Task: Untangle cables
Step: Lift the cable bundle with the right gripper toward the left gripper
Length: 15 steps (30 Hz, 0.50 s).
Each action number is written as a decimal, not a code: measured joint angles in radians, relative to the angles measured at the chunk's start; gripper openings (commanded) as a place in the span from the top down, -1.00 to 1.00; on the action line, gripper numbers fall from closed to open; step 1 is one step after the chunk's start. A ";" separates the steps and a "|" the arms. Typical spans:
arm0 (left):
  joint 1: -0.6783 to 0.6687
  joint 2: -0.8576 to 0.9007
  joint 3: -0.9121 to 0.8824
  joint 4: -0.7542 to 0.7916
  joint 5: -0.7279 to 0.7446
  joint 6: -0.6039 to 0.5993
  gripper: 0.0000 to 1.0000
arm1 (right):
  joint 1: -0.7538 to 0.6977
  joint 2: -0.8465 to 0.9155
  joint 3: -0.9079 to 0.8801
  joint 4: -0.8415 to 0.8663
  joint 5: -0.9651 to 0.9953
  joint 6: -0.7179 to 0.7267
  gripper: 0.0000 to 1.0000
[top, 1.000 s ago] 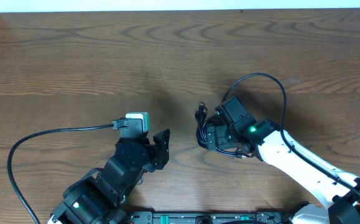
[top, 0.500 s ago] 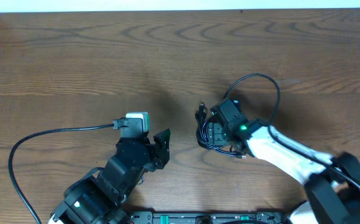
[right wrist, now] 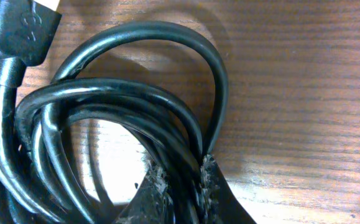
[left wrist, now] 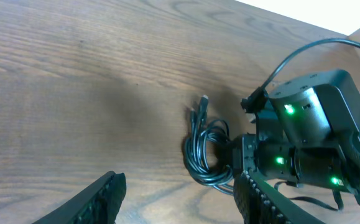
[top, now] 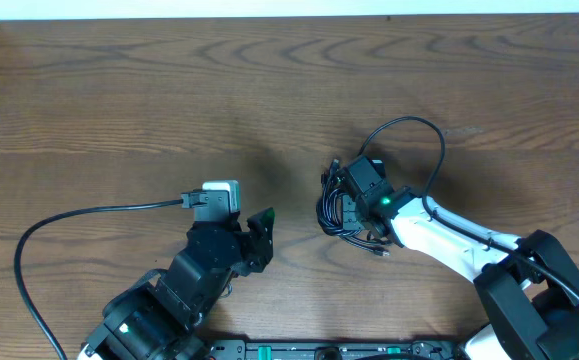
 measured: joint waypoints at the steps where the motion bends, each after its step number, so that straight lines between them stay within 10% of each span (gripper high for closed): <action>1: 0.000 0.000 0.000 0.000 0.010 -0.001 -0.19 | 0.000 -0.004 0.000 -0.003 -0.003 -0.001 0.98; 15: 0.000 0.002 0.000 0.002 0.109 -0.211 -0.44 | 0.000 -0.475 -0.017 0.010 -0.039 -0.107 0.98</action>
